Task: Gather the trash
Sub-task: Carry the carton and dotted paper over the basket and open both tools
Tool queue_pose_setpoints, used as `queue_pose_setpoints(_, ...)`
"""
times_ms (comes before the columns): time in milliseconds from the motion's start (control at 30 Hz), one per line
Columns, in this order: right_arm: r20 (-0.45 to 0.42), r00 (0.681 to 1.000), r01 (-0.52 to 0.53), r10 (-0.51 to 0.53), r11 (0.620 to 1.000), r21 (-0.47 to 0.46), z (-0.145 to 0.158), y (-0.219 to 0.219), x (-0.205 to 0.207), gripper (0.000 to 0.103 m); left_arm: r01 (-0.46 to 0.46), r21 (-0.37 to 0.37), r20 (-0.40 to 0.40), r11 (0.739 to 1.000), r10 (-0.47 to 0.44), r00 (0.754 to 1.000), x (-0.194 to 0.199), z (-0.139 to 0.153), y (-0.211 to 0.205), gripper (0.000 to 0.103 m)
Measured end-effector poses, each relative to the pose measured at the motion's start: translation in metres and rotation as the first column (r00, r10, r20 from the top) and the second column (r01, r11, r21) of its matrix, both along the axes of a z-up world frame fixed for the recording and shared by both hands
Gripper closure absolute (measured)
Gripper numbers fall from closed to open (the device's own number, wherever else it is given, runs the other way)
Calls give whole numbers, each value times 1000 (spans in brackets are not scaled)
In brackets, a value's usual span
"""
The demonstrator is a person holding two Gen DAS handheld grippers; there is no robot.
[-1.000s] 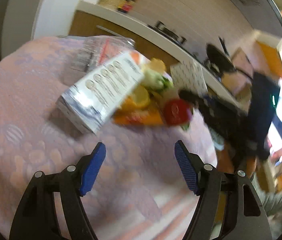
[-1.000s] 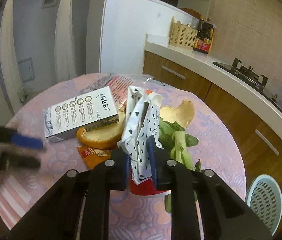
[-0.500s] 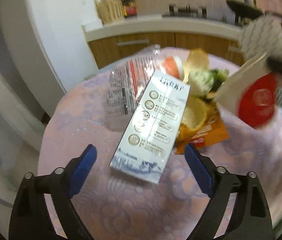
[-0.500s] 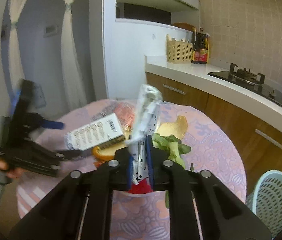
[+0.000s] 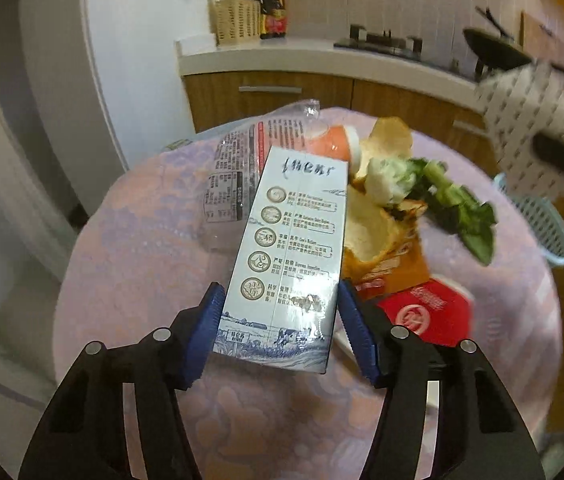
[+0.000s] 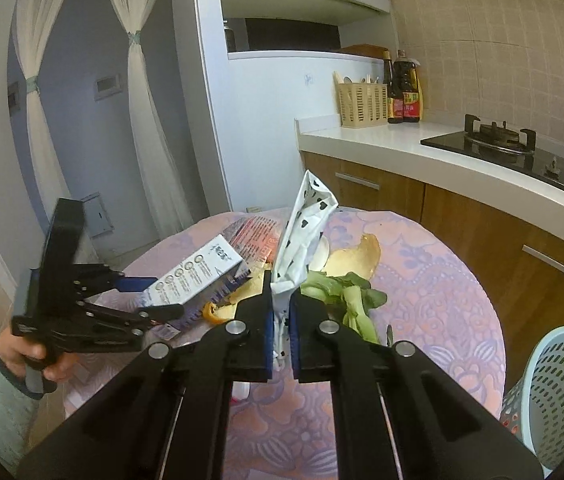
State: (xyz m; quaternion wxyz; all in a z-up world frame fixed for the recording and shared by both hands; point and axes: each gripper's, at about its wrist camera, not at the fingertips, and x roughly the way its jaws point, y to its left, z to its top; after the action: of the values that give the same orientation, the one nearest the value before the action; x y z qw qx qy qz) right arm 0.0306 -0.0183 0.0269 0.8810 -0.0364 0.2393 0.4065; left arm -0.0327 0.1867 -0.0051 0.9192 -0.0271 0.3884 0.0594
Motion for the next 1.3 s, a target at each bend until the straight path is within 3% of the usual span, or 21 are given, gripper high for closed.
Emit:
queue_pose_setpoints(167, 26, 1000, -1, 1, 1000, 28, 6, -10, -7, 98, 15, -49, 92, 999, -11, 996, -21, 24, -7, 50)
queue_pose_setpoints(467, 29, 997, 71, -74, 994, 81, 13, -59, -2, 98, 108, -36, 205, 993, -99, 974, -29, 64, -68, 51)
queue_pose_setpoints(700, -5, 986, 167, -168, 979, 116, 10, -115, 13, 98, 199, 11, 242, 980, -196, 950, 3, 81, -138, 51)
queue_pose_setpoints(900, -39, 966, 259, -256, 959, 115, -5, -164, 29, 98, 295, -3, 222, 956, -287, 932, 48, 77, -200, 51)
queue_pose_setpoints(1100, -104, 924, 379, -368, 918, 117, -24, -233, 54, 98, 349, -37, 158, 936, -340, 927, 102, 58, -253, 50)
queue_pose_setpoints(1300, -200, 838, 531, -508, 844, 78, -47, -302, 88, 98, 431, -80, 106, 899, -422, 900, 147, 33, -317, 50)
